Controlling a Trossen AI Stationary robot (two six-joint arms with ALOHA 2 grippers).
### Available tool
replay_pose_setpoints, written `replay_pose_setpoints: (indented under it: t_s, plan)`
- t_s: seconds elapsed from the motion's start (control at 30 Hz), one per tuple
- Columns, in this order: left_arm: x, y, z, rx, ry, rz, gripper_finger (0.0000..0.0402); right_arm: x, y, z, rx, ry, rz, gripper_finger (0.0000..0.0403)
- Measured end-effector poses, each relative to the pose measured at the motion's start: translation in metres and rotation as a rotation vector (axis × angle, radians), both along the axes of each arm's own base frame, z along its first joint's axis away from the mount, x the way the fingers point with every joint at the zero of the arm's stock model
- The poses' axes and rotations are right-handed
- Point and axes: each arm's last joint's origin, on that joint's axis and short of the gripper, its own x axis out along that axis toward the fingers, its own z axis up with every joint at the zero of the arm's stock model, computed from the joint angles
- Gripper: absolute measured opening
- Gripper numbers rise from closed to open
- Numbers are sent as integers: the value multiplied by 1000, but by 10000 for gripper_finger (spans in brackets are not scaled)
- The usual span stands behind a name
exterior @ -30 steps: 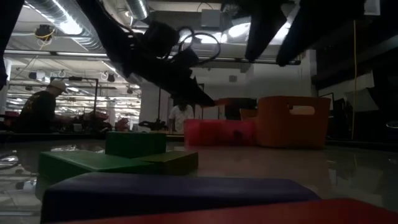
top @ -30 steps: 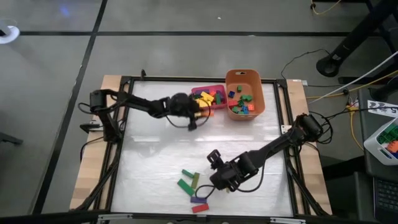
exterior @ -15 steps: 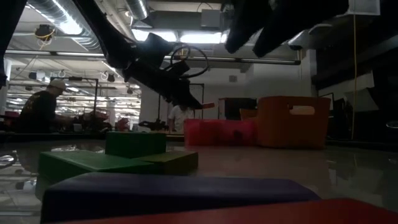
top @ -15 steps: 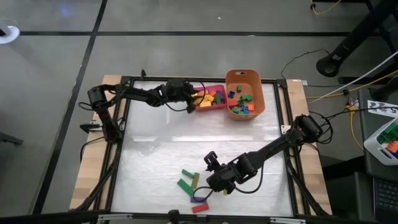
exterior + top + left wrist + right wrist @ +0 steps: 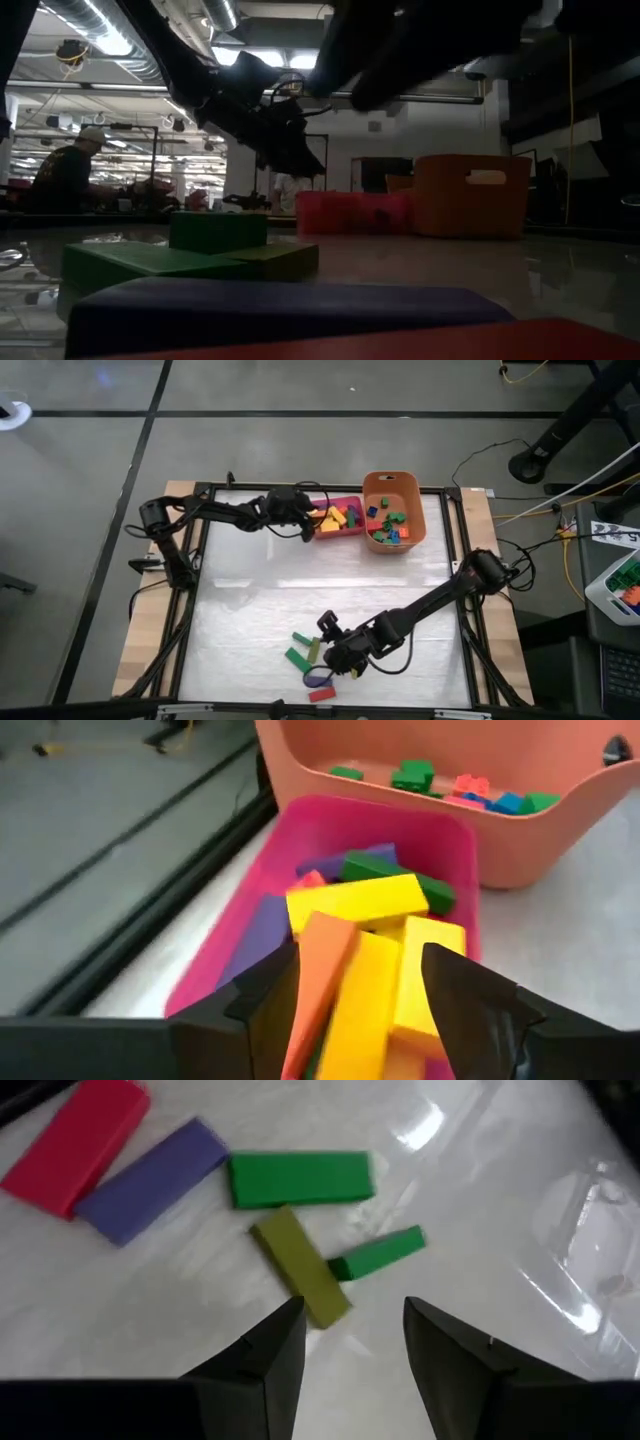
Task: Sort blocks by size
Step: Put the large green block into the pink bin
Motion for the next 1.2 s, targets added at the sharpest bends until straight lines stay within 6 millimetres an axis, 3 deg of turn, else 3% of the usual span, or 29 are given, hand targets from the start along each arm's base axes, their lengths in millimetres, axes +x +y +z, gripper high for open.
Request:
replay_pose_setpoints:
  t_s: [0.23,0.53,0.83,1.2]
  plan:
    - [-16,-22,19,-113,112,-129,186,22,-6,-29,80,30,130,170]
    - [-33,-64,30,-211,300,-233,175,39,-34,-49,99,84,109,170]
    - [-35,-92,24,-246,420,-314,168,48,-41,-41,377,66,-225,170]
    - [-35,-96,23,-249,436,-323,157,52,-33,-59,517,78,-428,170]
